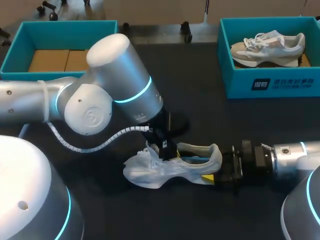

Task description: Take the shoe out of the shoebox, open the shoe tongue, remove and reinsert the insole, then place the shoe into the shoebox

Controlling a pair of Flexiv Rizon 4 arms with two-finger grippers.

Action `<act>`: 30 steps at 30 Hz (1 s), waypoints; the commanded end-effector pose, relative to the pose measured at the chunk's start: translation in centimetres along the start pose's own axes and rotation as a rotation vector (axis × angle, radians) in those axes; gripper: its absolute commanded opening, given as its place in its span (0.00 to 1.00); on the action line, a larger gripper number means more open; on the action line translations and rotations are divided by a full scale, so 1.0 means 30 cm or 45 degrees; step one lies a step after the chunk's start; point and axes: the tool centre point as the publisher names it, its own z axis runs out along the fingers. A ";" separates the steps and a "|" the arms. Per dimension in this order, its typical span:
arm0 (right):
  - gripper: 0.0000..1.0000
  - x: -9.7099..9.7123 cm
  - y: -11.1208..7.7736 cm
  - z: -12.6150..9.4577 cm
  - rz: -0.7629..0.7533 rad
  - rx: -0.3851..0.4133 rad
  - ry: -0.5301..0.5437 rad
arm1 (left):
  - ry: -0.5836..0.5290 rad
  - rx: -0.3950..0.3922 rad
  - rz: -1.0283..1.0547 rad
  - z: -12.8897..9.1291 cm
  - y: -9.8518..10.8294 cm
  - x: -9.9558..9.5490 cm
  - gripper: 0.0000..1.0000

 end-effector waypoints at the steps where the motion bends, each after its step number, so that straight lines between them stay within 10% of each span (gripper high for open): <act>1: 0.00 0.003 0.005 0.005 0.001 0.005 -0.004 | 0.000 0.054 -0.004 -0.009 0.018 -0.002 0.00; 30: 0.00 0.003 0.005 0.005 0.001 0.005 -0.004 | -0.042 0.171 -0.034 -0.057 0.030 0.007 0.00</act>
